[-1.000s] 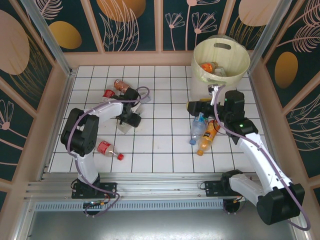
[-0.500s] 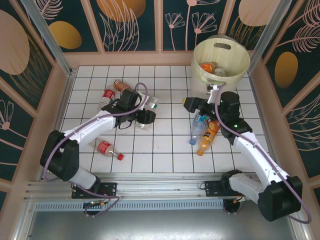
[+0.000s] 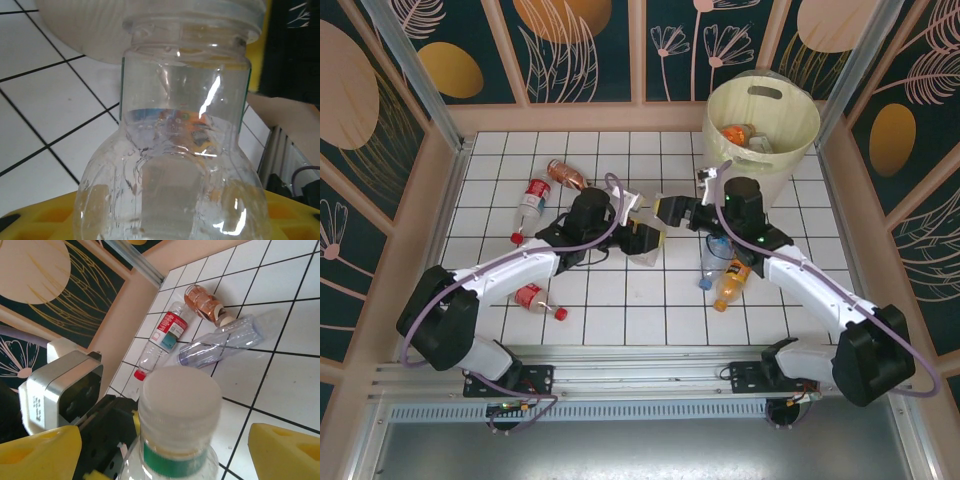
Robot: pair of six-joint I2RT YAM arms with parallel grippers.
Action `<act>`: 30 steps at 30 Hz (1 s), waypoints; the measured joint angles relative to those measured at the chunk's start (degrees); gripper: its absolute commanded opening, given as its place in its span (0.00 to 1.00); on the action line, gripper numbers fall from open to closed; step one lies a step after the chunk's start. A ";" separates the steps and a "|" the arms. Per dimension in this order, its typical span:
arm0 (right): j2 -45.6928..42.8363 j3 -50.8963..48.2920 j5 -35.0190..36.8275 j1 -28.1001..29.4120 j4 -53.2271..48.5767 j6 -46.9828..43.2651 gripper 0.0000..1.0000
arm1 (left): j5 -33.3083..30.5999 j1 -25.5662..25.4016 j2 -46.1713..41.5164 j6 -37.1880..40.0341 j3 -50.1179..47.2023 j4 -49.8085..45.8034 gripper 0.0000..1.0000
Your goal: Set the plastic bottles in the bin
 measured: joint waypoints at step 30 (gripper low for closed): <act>-0.44 13.07 8.48 -1.46 -9.22 -8.52 0.39 | 0.74 -0.92 -6.21 -1.55 -0.02 4.35 0.99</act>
